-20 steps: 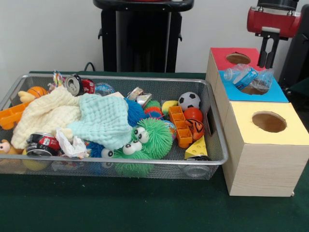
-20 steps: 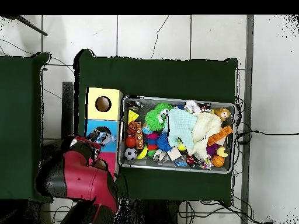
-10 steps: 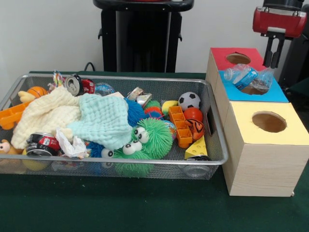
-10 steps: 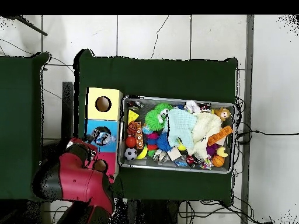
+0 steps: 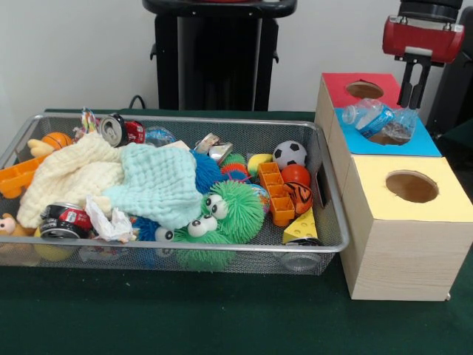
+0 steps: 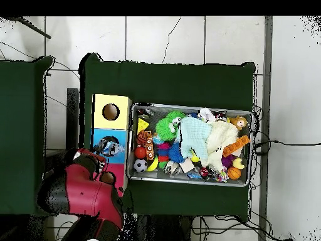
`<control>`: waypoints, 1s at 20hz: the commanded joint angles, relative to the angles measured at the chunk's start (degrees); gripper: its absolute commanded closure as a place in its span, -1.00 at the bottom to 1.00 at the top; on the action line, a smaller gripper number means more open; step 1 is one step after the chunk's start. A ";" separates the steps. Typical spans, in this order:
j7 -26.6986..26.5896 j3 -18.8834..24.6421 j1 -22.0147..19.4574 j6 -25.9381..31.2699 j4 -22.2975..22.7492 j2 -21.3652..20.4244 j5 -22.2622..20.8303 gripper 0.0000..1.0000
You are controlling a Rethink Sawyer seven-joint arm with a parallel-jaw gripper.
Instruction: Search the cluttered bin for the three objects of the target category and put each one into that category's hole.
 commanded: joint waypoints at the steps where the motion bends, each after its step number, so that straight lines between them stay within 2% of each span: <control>1: 13.15 4.88 -2.39 -2.29 2.98 2.31 1.54 1.00; 20: 13.45 6.56 -3.53 -8.79 2.95 6.41 1.02 1.00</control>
